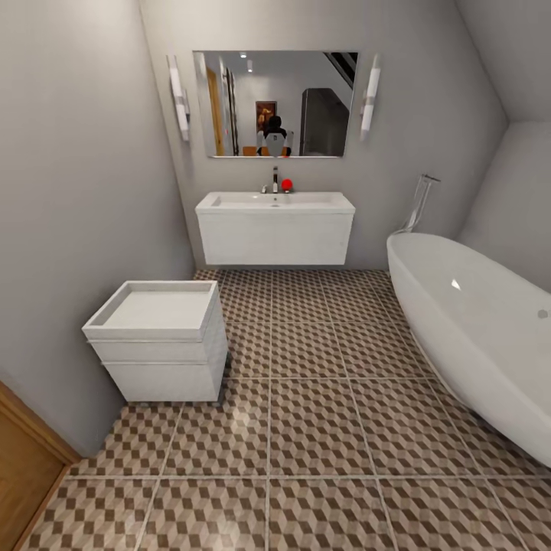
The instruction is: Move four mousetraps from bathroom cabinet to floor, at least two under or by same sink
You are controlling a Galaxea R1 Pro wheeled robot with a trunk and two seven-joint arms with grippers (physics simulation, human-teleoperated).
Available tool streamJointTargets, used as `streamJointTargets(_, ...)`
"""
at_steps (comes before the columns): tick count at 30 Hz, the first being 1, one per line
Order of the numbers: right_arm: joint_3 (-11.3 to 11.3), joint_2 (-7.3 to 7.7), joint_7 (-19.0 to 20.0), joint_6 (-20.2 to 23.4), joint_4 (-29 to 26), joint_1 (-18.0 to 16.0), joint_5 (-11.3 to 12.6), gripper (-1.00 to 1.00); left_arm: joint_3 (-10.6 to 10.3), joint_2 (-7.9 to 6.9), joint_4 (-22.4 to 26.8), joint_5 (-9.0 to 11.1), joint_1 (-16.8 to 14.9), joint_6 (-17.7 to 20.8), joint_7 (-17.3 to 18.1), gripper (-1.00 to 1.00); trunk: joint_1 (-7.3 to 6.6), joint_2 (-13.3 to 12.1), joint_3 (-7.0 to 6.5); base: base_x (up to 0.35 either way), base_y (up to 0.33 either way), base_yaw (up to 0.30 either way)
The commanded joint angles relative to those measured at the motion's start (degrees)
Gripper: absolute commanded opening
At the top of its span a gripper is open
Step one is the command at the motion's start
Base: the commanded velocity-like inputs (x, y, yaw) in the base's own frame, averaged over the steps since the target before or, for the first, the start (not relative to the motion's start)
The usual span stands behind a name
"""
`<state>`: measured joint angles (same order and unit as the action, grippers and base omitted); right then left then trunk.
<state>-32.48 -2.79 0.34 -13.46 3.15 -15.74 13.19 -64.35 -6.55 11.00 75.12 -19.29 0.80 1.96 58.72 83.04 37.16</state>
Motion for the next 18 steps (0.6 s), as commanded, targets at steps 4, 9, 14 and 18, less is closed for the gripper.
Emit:
streamJointTargets(4,-0.52,0.05,0.19,-0.43,0.28,-0.08,0.59,-1.0,-0.34,-0.05,0.07,0.46,-0.05,0.08,-0.03,-1.0,0.0,0.03,0.04,0.0,0.0,0.0)
streamJointTargets(9,-0.56,-0.06,0.17,-0.43,0.27,-0.08,0.76,-1.0,-0.34,0.04,0.07,0.46,-0.05,0.08,-0.17,-1.0,0.0,0.03,0.04,0.06,0.0,0.0)
streamJointTargets(14,-0.56,-0.11,0.19,-0.43,0.2,-0.08,0.78,-1.0,-0.34,0.04,0.07,0.39,-0.05,0.08,-0.21,-1.0,0.0,0.03,0.04,0.282,0.0,0.0)
streamJointTargets(18,-0.57,-0.11,0.19,-0.43,0.2,-0.08,0.78,-1.0,-0.35,0.04,0.07,0.38,-0.05,0.08,-0.2,-1.0,0.0,0.03,0.04,0.328,0.0,0.0)
